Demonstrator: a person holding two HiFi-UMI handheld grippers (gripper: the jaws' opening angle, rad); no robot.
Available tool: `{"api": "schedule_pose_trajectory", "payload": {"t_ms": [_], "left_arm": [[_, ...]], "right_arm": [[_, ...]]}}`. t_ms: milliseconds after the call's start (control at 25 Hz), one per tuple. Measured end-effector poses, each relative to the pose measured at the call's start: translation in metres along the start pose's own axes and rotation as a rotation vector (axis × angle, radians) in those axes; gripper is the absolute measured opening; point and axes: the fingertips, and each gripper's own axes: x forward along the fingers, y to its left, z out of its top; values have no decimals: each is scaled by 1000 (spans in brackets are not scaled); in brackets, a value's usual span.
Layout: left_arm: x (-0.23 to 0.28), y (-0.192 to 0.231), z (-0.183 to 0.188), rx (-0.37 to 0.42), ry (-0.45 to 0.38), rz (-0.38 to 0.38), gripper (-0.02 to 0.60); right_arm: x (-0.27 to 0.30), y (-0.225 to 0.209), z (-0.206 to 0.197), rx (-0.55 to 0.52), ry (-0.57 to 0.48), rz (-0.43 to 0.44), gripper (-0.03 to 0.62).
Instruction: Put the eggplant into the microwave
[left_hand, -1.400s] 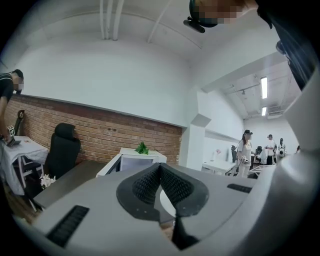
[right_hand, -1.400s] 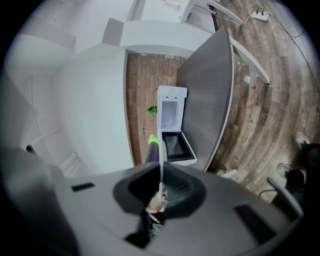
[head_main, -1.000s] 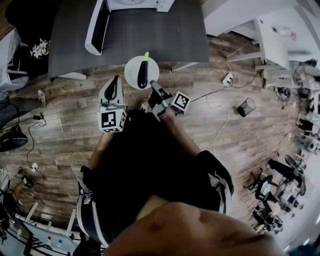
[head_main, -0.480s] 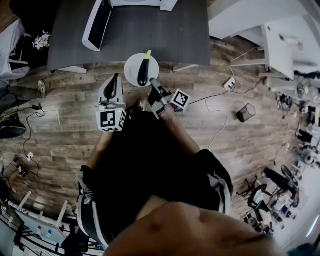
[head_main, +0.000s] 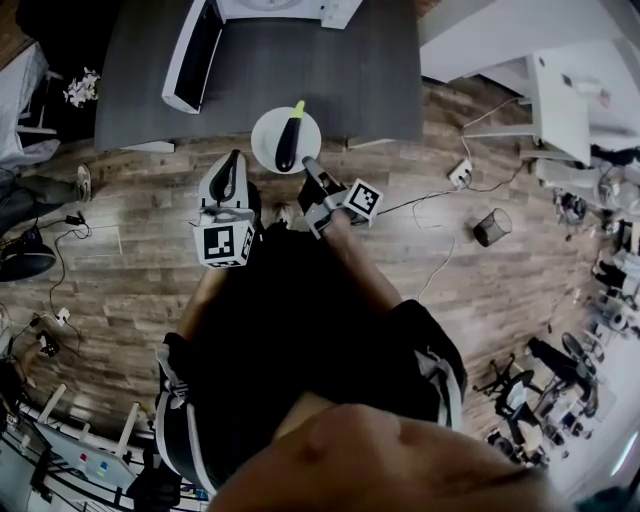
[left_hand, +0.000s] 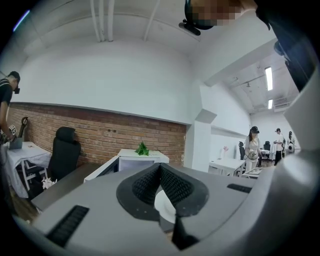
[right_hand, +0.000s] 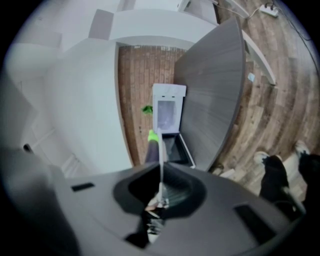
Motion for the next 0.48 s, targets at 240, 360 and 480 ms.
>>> {"api": "schedule_pose_trajectory", "payload": {"t_ms": [240,360,480], "left_arm": [[46,27,3,-4,-7,-28,37],[68,38,8,-10,-9,-44,37],[88,51,12,-14,-8,-65,37]], "right_arm": [[41,5,20,3,-19,8,40],[59,10,29,6,-30,5,40],[78,16,37,2,-46,10,41]]}}
